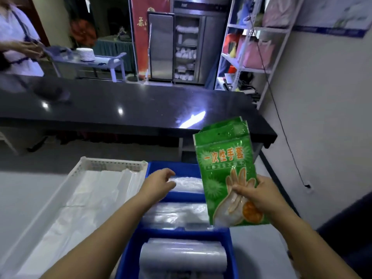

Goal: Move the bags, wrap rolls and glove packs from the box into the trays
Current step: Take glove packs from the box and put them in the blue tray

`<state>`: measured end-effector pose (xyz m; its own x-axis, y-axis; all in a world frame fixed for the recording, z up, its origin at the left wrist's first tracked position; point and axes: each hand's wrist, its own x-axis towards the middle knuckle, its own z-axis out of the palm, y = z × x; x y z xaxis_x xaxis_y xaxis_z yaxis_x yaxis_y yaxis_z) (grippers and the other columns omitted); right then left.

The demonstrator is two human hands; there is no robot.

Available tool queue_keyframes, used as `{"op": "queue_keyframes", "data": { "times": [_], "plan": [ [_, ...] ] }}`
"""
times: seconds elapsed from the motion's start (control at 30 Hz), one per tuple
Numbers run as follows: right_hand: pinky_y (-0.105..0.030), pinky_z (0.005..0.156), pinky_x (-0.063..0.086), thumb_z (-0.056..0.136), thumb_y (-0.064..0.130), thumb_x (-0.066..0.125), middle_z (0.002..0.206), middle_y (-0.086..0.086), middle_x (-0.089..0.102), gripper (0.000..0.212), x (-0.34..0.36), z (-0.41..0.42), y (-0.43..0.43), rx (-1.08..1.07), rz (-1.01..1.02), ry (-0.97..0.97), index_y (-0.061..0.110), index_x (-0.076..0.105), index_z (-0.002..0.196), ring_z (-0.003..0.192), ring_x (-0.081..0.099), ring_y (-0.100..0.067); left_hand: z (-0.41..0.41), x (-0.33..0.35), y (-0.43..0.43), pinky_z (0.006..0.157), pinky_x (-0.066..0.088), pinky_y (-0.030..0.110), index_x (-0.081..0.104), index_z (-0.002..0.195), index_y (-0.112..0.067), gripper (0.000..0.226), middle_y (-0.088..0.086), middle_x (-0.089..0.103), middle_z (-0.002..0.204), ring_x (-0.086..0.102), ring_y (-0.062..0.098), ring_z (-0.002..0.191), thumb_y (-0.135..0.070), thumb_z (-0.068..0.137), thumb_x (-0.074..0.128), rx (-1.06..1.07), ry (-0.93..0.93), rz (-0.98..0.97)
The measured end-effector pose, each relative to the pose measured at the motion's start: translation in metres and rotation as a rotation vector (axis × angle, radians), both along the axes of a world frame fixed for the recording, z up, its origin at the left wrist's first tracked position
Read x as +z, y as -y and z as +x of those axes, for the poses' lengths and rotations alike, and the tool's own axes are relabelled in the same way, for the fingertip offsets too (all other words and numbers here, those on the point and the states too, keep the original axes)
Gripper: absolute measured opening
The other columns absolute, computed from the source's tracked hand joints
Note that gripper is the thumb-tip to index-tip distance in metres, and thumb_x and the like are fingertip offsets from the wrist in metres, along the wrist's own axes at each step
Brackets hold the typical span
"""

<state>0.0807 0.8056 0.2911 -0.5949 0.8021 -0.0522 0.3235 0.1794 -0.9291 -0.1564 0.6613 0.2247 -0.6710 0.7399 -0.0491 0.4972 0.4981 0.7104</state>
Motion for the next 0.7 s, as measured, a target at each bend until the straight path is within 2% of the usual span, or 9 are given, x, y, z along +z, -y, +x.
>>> {"op": "queue_keyframes", "data": {
  "times": [0.07,0.13,0.23,0.37,0.43,0.5,0.6,0.63,0.7],
  "plan": [
    [-0.016,0.045,0.048,0.069,0.007,0.079,0.054,0.005,0.07,0.017,0.002,0.0,-0.007,-0.052,0.025,0.007,0.017,0.066,0.071,0.053,0.067,-0.009,-0.015,-0.011,-0.021,0.095,0.042,0.034,0.052,0.127,-0.023,0.043,0.0,0.055,0.132,0.051,0.02,0.119,-0.031,0.086,0.058,-0.165,-0.156,-0.174],
    [-0.011,0.041,0.045,0.071,0.006,0.078,0.058,0.012,0.072,0.016,0.002,-0.001,-0.011,-0.075,0.02,0.018,0.018,0.067,0.073,0.052,0.068,-0.005,-0.027,-0.02,-0.041,0.098,0.038,0.035,0.047,0.133,-0.023,0.049,0.002,0.048,0.138,0.045,0.022,0.125,-0.037,0.087,0.056,-0.335,-0.237,-0.272],
    [-0.01,0.041,0.044,0.071,0.006,0.077,0.059,0.014,0.072,0.015,0.001,-0.006,-0.016,-0.129,0.05,0.046,0.018,0.068,0.073,0.051,0.067,-0.003,-0.039,-0.032,-0.066,0.099,0.039,0.039,0.045,0.132,-0.02,0.054,0.004,0.047,0.138,0.043,0.026,0.125,-0.044,0.085,0.056,-0.489,-0.269,-0.38],
    [-0.015,0.045,0.047,0.07,0.009,0.079,0.058,0.011,0.072,0.015,-0.003,-0.016,-0.016,-0.187,0.086,0.109,0.02,0.069,0.072,0.054,0.068,-0.005,-0.05,-0.049,-0.081,0.094,0.039,0.044,0.037,0.135,-0.02,0.062,0.005,0.045,0.137,0.044,0.03,0.121,-0.042,0.082,0.059,-0.564,-0.308,-0.563],
    [-0.016,0.047,0.047,0.069,0.01,0.08,0.061,0.015,0.072,0.015,-0.005,-0.021,-0.015,-0.191,0.109,0.13,0.02,0.069,0.071,0.054,0.067,-0.003,-0.054,-0.057,-0.082,0.087,0.039,0.041,0.043,0.126,-0.017,0.051,0.007,0.047,0.129,0.044,0.03,0.115,-0.037,0.082,0.06,-0.549,-0.313,-0.574],
    [-0.015,0.046,0.047,0.068,0.012,0.08,0.062,0.017,0.072,0.014,-0.006,-0.026,-0.015,-0.191,0.131,0.16,0.02,0.069,0.07,0.054,0.067,-0.002,-0.055,-0.059,-0.08,0.079,0.035,0.038,0.049,0.109,-0.014,0.032,0.009,0.052,0.116,0.046,0.03,0.106,-0.027,0.082,0.058,-0.515,-0.331,-0.549],
    [-0.026,0.055,0.053,0.068,0.013,0.08,0.064,0.006,0.074,0.012,-0.005,-0.033,-0.014,-0.202,0.129,0.195,0.018,0.07,0.074,0.059,0.07,-0.008,-0.057,-0.057,-0.076,0.075,0.035,0.037,0.051,0.086,-0.016,0.008,0.007,0.059,0.094,0.051,0.027,0.086,-0.013,0.079,0.053,-0.514,-0.313,-0.534],
    [-0.028,0.058,0.054,0.068,0.013,0.08,0.066,0.004,0.074,0.013,-0.005,-0.036,-0.014,-0.204,0.127,0.196,0.018,0.07,0.075,0.062,0.07,-0.009,-0.059,-0.058,-0.075,0.074,0.037,0.036,0.051,0.08,-0.016,0.007,0.007,0.058,0.089,0.054,0.027,0.083,-0.009,0.078,0.052,-0.517,-0.298,-0.522],
    [-0.029,0.06,0.055,0.069,0.011,0.08,0.068,0.005,0.074,0.015,-0.004,-0.04,-0.015,-0.197,0.134,0.196,0.02,0.07,0.076,0.062,0.07,-0.009,-0.064,-0.058,-0.073,0.069,0.039,0.034,0.055,0.079,-0.013,0.008,0.007,0.057,0.091,0.057,0.028,0.087,-0.006,0.079,0.051,-0.514,-0.258,-0.453]
  ]
}}
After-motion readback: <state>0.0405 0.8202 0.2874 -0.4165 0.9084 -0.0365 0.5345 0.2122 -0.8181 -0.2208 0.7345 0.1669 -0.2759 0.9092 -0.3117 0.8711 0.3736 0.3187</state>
